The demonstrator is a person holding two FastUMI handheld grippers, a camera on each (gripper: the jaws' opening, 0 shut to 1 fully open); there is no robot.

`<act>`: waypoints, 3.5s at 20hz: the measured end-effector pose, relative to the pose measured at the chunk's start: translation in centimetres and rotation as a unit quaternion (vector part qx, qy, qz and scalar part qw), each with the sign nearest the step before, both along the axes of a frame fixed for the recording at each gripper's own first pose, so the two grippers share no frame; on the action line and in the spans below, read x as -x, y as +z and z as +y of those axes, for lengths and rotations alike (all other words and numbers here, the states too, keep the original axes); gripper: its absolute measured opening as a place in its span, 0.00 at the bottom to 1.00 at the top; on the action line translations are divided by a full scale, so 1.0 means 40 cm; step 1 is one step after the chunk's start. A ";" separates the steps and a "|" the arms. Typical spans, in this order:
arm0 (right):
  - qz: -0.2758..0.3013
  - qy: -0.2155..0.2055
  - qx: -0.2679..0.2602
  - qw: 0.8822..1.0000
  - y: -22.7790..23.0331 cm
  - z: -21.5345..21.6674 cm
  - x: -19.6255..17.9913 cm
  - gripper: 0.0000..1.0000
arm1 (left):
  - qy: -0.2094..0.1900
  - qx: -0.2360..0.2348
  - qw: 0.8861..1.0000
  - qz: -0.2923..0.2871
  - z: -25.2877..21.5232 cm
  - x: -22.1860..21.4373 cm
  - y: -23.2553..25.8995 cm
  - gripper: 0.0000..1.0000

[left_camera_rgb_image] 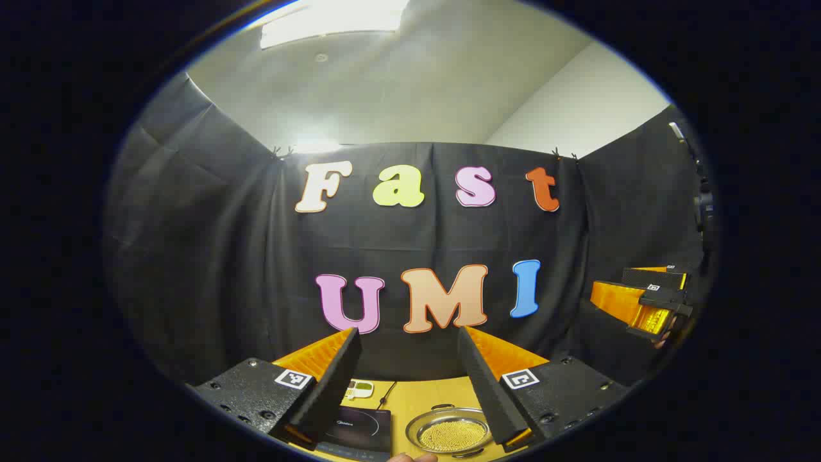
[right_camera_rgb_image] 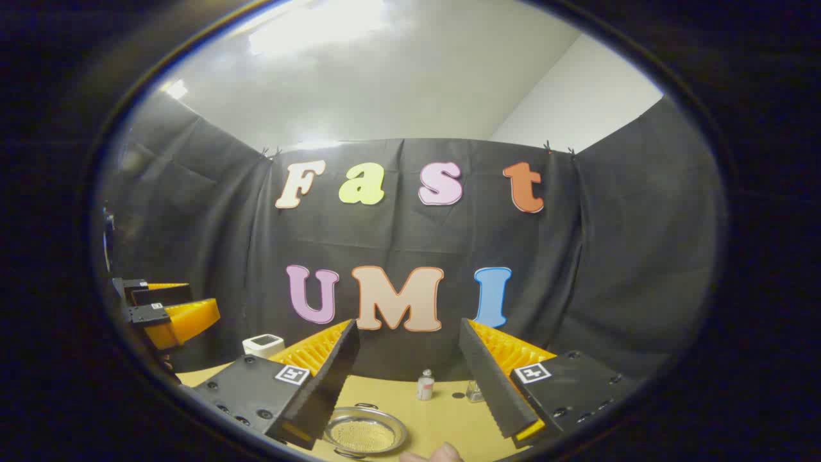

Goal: First push the handle of the pot to place it horizontally, then grasp the pot with both hands and set it on the induction cooktop.

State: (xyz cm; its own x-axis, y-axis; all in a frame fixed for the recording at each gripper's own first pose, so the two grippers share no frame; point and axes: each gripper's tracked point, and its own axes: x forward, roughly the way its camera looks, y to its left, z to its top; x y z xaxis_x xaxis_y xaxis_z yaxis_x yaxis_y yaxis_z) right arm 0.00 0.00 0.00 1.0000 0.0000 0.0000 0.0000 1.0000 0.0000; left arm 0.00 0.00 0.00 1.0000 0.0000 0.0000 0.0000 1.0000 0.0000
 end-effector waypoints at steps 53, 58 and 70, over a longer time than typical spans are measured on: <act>0.231 0.141 -0.082 0.959 -0.519 0.379 -0.136 0.02 | 0.046 0.012 0.994 0.094 0.272 -0.009 -0.259 0.88; 0.279 0.176 -0.085 0.940 -0.676 0.391 -0.148 0.02 | 0.090 0.010 0.989 0.113 0.298 -0.054 -0.294 0.93; 0.374 0.277 -0.085 0.881 -1.000 0.477 -0.089 0.02 | 0.145 -0.014 0.970 0.193 0.265 -0.086 -0.402 0.93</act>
State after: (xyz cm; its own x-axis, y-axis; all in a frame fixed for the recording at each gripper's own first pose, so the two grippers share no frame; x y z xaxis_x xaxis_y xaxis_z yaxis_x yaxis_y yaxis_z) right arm 3.56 19.08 -39.98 0.5675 0.5511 -0.6118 -0.4246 0.8325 0.3560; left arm 3.42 10.60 -16.09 0.8837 0.2866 -0.3702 -0.2760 0.9576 0.0826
